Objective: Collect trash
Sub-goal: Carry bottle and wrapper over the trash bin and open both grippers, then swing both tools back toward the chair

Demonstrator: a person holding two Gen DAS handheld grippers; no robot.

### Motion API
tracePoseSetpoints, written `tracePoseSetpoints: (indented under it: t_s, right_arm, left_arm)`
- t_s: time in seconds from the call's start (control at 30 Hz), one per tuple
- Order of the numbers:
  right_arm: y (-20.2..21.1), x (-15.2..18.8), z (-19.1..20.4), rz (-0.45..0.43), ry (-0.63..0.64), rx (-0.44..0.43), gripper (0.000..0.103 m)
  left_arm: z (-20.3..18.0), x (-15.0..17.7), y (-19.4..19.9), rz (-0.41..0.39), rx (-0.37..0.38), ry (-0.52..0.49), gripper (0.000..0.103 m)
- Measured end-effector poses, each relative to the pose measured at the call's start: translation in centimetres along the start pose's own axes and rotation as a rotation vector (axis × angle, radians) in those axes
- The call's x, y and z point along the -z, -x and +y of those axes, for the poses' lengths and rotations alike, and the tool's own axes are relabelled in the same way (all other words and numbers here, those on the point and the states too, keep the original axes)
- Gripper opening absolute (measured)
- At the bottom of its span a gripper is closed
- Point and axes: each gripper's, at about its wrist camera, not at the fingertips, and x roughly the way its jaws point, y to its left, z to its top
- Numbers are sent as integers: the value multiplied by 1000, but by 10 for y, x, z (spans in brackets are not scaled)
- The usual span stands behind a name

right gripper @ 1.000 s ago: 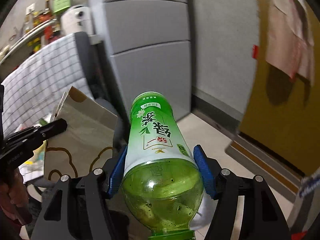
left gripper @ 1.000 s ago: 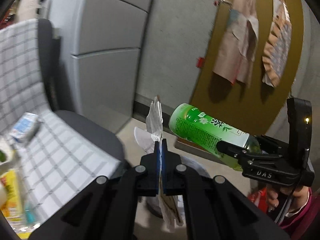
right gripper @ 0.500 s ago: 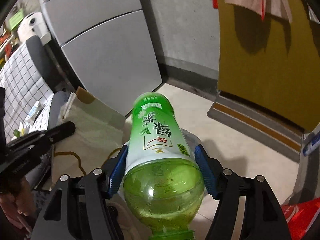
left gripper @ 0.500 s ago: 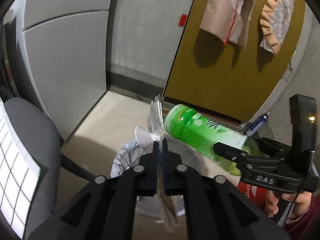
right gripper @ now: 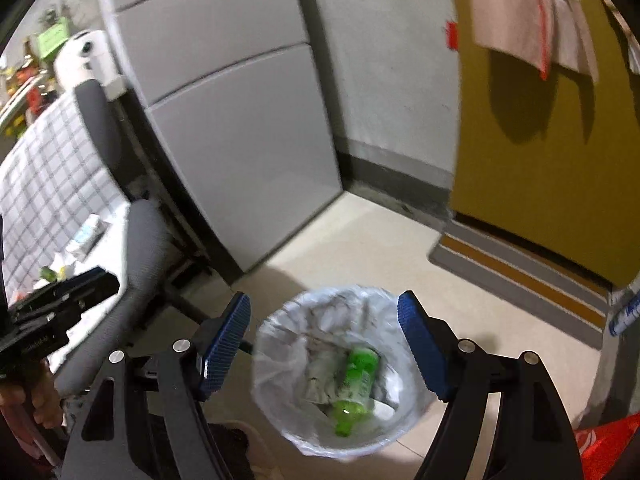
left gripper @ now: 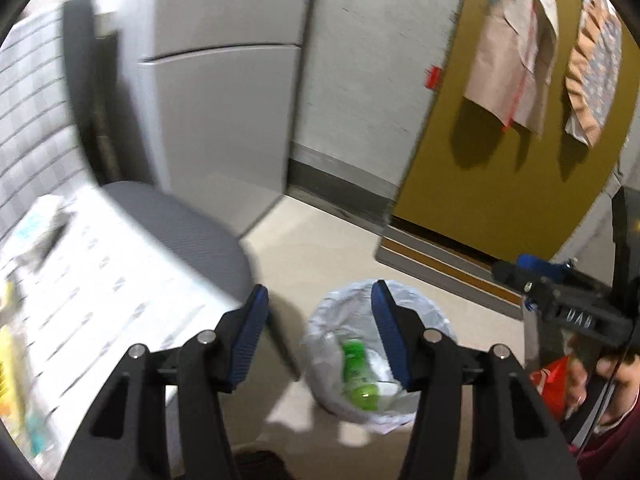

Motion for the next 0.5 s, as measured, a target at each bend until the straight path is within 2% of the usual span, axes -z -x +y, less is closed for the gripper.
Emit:
tracePoseSetpoints:
  t_s: [0.2, 0.5]
  right_arm:
    - [11, -14, 77, -32, 127, -147, 77]
    - [17, -2, 231, 14, 419, -423, 77]
  left_arm:
    - [54, 32, 67, -52, -141, 121, 52]
    - [151, 85, 181, -140, -379, 335, 54]
